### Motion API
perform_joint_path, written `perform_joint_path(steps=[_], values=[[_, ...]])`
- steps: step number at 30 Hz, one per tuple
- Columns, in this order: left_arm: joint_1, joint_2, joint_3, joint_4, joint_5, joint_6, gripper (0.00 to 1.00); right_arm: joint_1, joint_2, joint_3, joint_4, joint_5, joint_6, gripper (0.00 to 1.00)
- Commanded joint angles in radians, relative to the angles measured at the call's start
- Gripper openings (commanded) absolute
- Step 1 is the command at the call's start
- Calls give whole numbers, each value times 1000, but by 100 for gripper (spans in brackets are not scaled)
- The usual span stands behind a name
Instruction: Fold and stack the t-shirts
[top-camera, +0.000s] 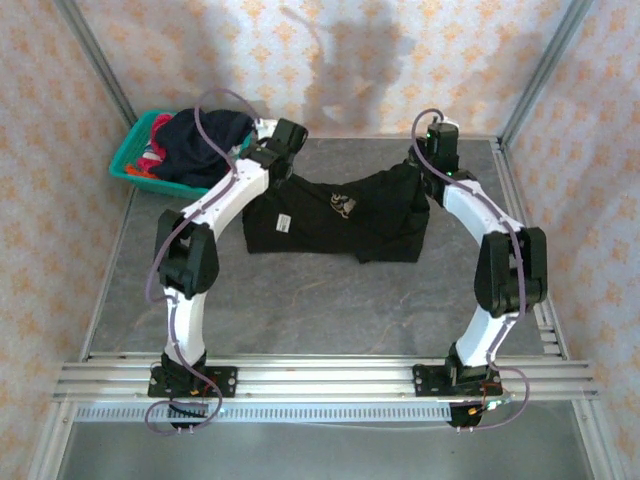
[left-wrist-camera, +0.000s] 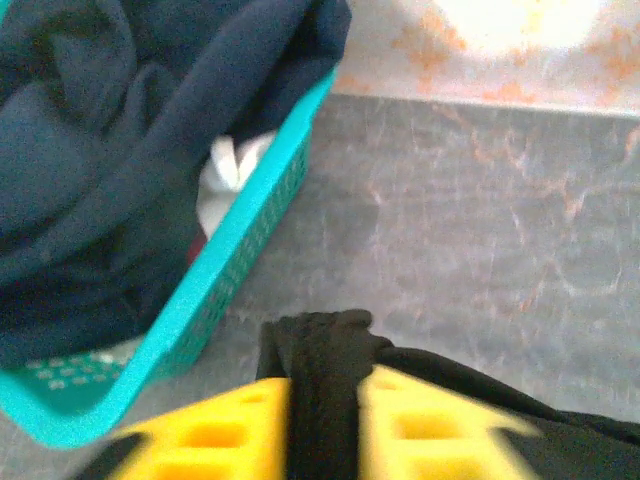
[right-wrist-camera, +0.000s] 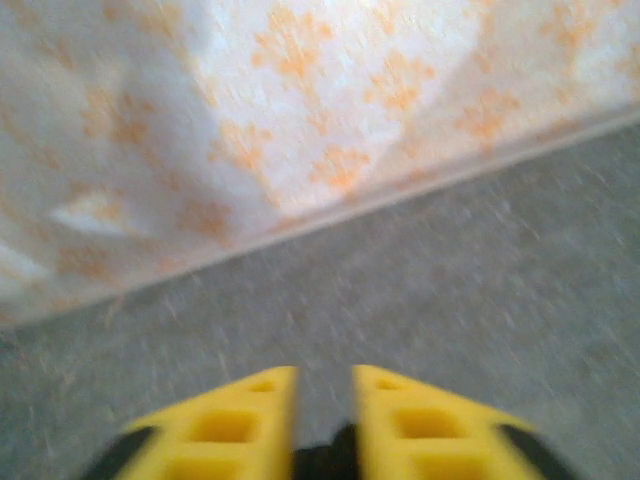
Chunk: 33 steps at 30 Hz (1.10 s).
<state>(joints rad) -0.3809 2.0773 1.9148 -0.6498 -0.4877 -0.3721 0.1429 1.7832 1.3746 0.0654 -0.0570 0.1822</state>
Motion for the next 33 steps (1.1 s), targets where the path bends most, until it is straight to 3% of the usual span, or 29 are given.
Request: perform_joint_path(steps=[1,3,5,9,15,19,26,33], values=[[23,72,115,-95,-27,-6,99,-6,48,61,91,-10,8,90],[23,55,115,-104,3,-19,100,-7,47,94,23,-27,4,98],[23,0,50,-77,28,-33,100,-6,17,79,-21,-26,1,99],[23,-140,-172,-21,48,-78,100,-6,-115,-100,-39,-3,1,100],[22,-357,-590,90,99,-235,100,14,-332,-444,-41,-135,22,97],[22,-469,-819,187,181,-336,94,76,-448,-586,-118,-142,-16,97],[22,-410,-967,363,290,-451,84,193,-486,-711,-169,-130,17,93],[24,-304,-934,410,304,-475,60,317,-310,-657,-127,-94,45,79]])
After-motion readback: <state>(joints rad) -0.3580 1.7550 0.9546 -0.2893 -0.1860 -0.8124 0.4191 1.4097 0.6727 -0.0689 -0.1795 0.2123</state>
